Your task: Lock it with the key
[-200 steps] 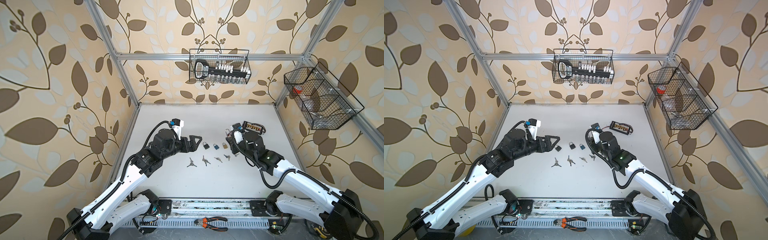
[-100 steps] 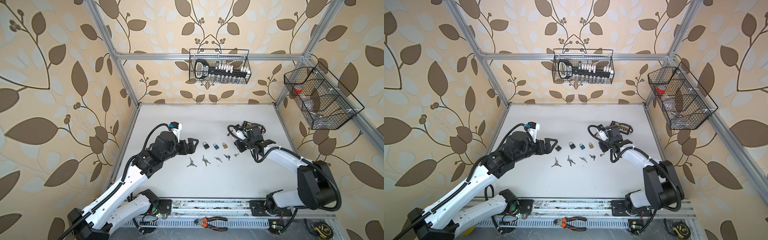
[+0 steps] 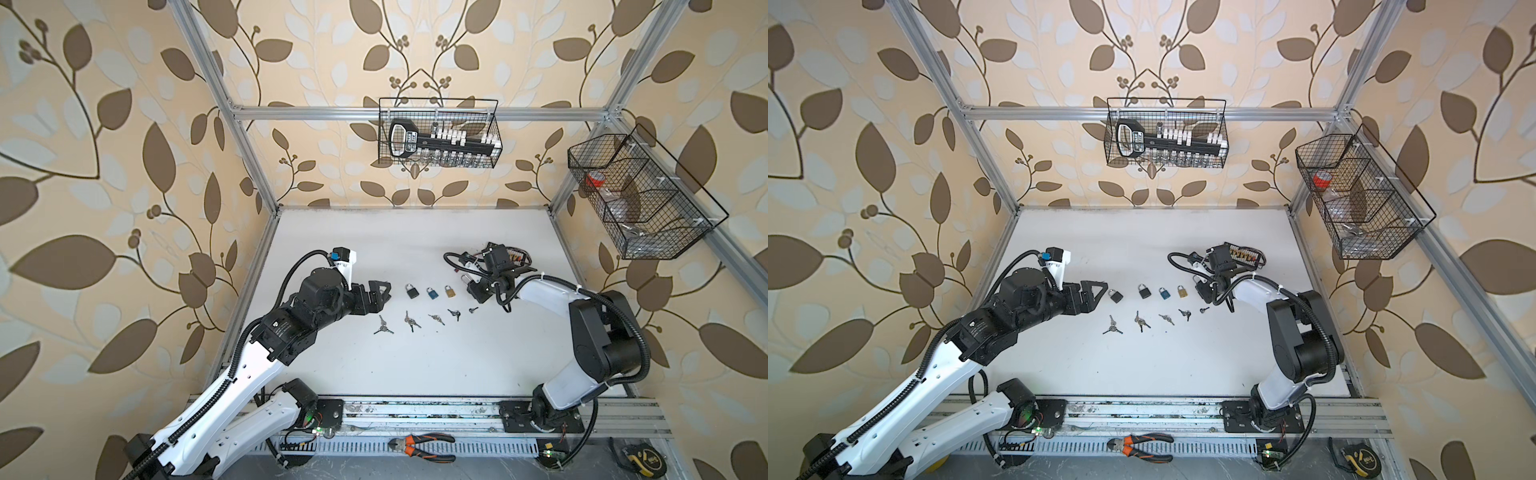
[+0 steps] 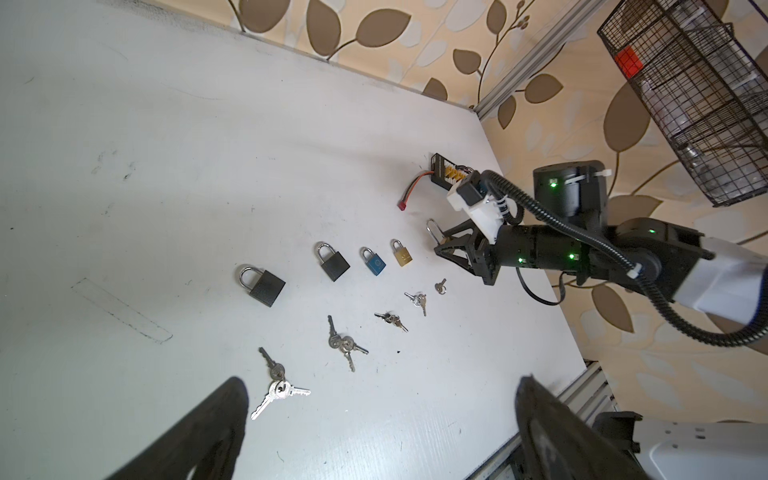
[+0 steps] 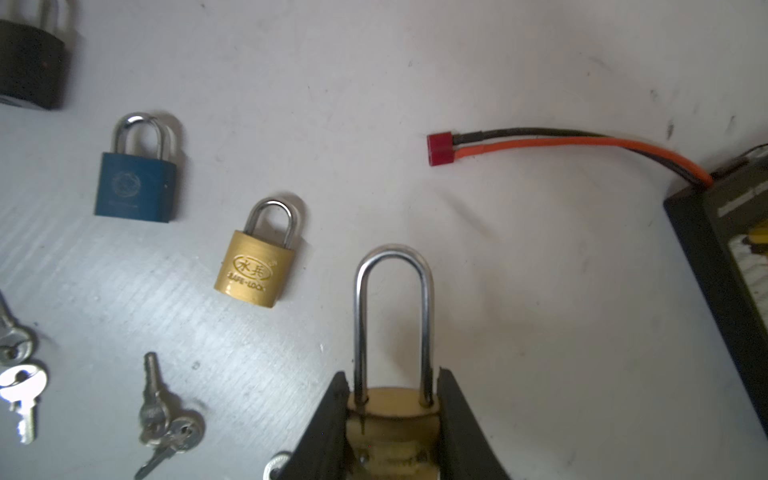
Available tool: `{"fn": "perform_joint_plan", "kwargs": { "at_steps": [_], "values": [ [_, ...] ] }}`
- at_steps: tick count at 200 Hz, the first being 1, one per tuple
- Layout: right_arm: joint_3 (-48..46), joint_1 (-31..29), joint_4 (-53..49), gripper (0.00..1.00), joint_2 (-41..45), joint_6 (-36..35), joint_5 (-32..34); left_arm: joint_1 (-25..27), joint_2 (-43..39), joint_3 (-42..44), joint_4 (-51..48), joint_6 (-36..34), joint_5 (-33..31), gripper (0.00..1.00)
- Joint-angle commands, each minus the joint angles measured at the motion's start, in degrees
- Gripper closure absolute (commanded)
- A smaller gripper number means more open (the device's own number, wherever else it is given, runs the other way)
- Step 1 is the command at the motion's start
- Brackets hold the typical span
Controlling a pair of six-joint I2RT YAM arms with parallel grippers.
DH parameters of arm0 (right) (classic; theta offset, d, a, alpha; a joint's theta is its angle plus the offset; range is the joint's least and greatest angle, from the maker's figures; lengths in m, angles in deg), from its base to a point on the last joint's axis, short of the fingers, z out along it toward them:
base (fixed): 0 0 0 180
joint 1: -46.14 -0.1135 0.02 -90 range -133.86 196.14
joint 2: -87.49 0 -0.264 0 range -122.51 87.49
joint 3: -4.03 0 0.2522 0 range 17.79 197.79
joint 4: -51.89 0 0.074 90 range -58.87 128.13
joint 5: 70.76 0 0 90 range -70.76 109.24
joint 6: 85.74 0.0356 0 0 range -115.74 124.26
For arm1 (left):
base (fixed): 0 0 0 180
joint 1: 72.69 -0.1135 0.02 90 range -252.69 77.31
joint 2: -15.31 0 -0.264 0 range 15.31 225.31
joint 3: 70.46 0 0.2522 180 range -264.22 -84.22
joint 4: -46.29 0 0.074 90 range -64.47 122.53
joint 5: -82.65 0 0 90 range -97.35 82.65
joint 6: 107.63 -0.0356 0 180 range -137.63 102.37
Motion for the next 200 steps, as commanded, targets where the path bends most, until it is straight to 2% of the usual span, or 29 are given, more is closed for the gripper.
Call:
{"fn": "perform_joint_plan", "kwargs": {
  "at_steps": [1, 70, 148, 180, 200],
  "values": [
    [2.2, 0.1, -2.0, 1.0, -1.8, -1.7, 0.7, -0.4, -0.7, -0.2, -0.2, 0.4, -1.4, 0.01],
    [4.4, 0.1, -2.1, 0.96, -6.4, -1.9, 1.8, -0.4, -1.1, -0.5, -0.8, -0.1, -1.9, 0.01],
    [5.7, 0.1, -3.5, 0.71, -8.5, -1.8, 1.6, -0.4, -1.9, -0.4, -1.6, -0.5, -2.7, 0.01],
    [5.5, 0.2, -3.8, 0.63, -7.9, -1.6, 1.7, -0.4, -2.0, -0.5, -2.1, -0.8, -2.8, 0.01],
    [5.1, 0.2, -4.1, 0.62, -7.4, -1.4, 2.1, -0.4, -2.3, -0.4, -2.1, -0.7, -2.9, 0.01]
  ]
}}
